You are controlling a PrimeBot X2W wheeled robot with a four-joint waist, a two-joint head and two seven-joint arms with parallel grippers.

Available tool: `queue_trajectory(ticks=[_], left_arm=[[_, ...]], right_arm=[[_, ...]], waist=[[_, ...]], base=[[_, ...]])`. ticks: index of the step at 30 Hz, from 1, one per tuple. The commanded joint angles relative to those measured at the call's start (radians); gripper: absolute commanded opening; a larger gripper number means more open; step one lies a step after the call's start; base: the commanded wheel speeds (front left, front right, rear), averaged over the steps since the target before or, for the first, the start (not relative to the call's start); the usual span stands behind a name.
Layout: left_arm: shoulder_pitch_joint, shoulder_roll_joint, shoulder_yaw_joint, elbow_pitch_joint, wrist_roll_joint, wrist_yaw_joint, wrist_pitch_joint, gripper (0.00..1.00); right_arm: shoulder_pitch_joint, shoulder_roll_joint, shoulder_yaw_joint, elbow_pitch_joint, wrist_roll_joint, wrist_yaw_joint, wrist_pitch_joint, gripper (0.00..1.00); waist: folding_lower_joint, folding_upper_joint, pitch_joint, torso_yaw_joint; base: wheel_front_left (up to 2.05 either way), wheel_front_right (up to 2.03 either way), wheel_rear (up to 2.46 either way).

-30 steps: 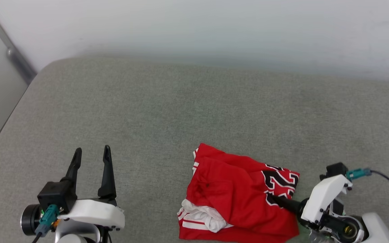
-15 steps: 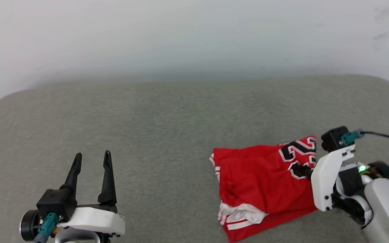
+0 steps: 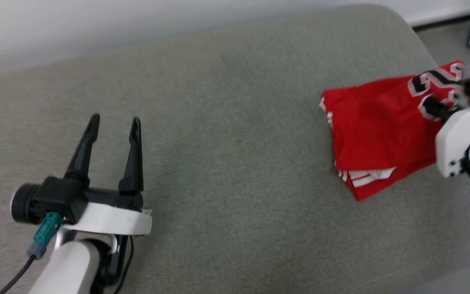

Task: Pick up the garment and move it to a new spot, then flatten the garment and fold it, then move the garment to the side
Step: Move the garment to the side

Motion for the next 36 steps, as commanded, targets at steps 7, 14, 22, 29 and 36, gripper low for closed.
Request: queue_trajectory(ticks=[7, 14, 22, 29, 36], left_arm=[[-0.137, 0.049, -0.027, -0.048, 0.047, -0.043, 0.057, 1.0], [-0.208, 0.071, -0.053, -0.072, 0.071, -0.073, 0.088, 1.0], [-0.209, 0.068, -0.06, -0.051, 0.066, -0.074, 0.077, 1.0], [-0.16, 0.019, -0.07, 0.016, 0.036, -0.062, 0.031, 1.0], [-0.071, -0.042, -0.071, 0.088, -0.001, -0.038, -0.004, 1.0]], right_arm=[[-0.108, 0.021, -0.185, 0.135, -0.051, -0.001, -0.163, 0.0], [-0.17, 0.071, -0.343, 0.295, -0.117, -0.001, -0.303, 0.26], [-0.204, 0.101, -0.54, 0.399, -0.291, -0.001, -0.461, 1.0], [-0.154, 0.102, -0.638, 0.396, -0.382, -0.001, -0.539, 1.0], [-0.03, 0.14, -0.573, 0.288, -0.33, -0.001, -0.56, 1.0]], waist=[[-0.0001, -0.0001, 0.271, -0.098], [-0.0001, -0.0001, 0.358, -0.055], [-0.0001, -0.0001, 0.348, -0.02], [-0.0001, -0.0001, 0.222, 0.024], [-0.0001, -0.0001, 0.06, 0.098]], base=[[0.0, 0.0, 0.0], [0.0, 0.0, 0.0], [0.0, 0.0, 0.0], [0.0, 0.0, 0.0], [0.0, 0.0, 0.0]])
